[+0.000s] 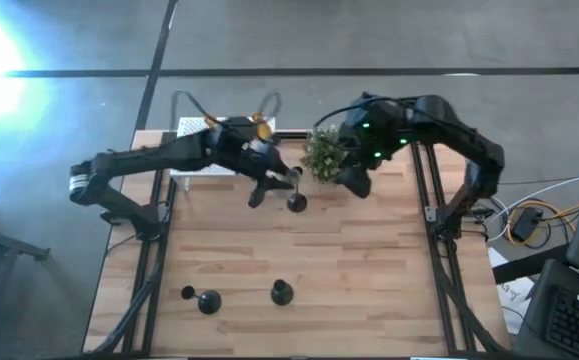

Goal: Pick & Place candle stick holders
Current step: Put the top transparent glass candle holder on the shelf

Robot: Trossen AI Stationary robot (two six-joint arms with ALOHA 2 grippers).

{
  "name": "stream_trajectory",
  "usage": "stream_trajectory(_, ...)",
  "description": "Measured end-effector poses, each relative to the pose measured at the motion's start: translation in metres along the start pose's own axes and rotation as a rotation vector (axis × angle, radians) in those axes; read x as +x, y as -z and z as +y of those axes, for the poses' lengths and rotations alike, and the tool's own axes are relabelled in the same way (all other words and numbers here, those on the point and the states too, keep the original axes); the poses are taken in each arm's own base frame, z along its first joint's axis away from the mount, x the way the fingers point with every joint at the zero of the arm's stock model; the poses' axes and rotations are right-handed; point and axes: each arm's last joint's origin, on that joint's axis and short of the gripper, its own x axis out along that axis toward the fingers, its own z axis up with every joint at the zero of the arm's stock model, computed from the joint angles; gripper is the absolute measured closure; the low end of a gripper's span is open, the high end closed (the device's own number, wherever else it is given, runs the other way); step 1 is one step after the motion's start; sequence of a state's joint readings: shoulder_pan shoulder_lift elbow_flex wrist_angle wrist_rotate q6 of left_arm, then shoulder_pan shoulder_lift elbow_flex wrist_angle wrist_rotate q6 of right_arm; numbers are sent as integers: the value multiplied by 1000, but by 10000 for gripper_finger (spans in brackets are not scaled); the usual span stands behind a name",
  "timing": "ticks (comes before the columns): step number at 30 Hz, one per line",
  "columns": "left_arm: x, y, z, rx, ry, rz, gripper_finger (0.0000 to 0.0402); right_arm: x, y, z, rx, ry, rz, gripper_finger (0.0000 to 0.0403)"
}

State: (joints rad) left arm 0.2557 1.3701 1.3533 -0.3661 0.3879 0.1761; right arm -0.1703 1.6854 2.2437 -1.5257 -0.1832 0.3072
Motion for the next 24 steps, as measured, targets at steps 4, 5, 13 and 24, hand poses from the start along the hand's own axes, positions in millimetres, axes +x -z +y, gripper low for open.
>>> stream_trajectory(4, -37, -7, -3, 21, -116, -60, 276, -18, 20, -4, 71, 52, -27, 177)
stream_trajectory(5, -45, -6, -4, 17, -156, -69, 276, -21, 25, -5, 91, 83, -34, 177)
stream_trajectory(13, -111, 31, -13, -94, -470, -186, 276, -5, 72, -16, 223, 130, -95, 177)
stream_trajectory(24, -147, 98, -25, -193, -869, -374, 276, 50, 152, -54, 404, 141, -180, 177)
